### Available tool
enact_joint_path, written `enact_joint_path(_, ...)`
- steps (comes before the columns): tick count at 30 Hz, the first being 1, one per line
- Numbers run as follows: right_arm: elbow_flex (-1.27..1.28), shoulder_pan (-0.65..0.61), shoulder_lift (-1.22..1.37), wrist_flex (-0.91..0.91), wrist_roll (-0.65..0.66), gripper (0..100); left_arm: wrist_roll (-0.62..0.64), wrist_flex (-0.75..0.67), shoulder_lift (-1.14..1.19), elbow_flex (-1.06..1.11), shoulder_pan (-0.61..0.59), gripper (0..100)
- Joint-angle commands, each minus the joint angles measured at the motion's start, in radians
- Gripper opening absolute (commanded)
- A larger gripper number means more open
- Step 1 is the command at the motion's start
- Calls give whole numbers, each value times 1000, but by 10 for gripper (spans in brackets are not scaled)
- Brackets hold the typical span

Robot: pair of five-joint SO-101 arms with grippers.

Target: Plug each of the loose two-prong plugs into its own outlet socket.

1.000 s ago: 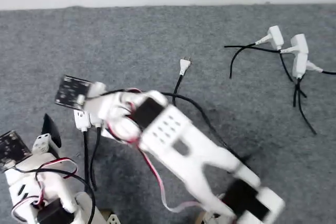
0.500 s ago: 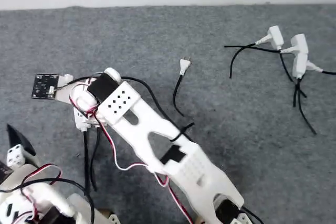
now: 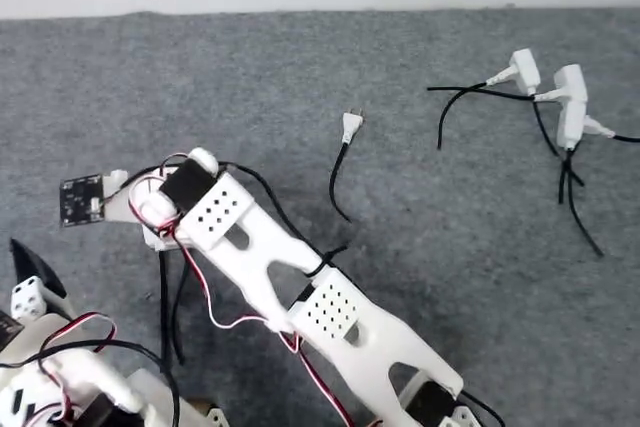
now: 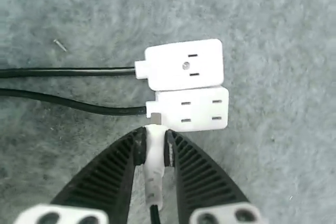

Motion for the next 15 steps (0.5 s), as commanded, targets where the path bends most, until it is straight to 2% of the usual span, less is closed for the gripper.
enact_joint_path(1, -57, -21, -19, 7, 64, 9, 9, -20, -15, -44, -2, 288)
enact_joint_path(6, -58, -24, -21, -15, 155, 9, 9, -9, -15, -44, 2, 288)
enact_joint_path(9, -54, -16, -21, -39, 153, 9, 9, -9, -15, -44, 2, 288)
enact_joint_path(15, -120, 24, -71, 33, 12, 9, 9, -8, -15, -44, 14, 288)
